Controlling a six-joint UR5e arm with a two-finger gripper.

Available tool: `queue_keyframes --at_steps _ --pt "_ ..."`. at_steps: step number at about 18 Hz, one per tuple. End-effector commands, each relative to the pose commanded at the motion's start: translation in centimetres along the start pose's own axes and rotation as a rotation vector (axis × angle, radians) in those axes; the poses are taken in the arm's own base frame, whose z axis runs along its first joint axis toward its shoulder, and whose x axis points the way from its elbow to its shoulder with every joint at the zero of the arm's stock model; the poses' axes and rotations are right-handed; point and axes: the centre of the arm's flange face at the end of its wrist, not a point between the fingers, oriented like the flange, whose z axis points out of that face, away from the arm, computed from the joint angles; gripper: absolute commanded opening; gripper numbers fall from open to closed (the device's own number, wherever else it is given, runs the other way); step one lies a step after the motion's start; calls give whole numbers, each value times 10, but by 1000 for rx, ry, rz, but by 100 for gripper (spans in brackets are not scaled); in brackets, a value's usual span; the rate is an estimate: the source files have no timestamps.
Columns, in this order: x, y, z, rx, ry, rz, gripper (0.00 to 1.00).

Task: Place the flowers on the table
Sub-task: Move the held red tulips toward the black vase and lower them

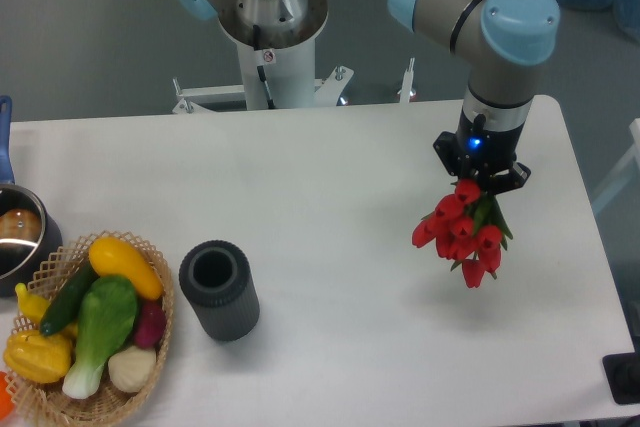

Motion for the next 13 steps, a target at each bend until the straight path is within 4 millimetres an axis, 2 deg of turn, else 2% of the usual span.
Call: queue_keyframes --at_steps 9,13 --pt "10 -20 10 -3 19 5 1" --pt "20 -32 27 -6 46 29 4"
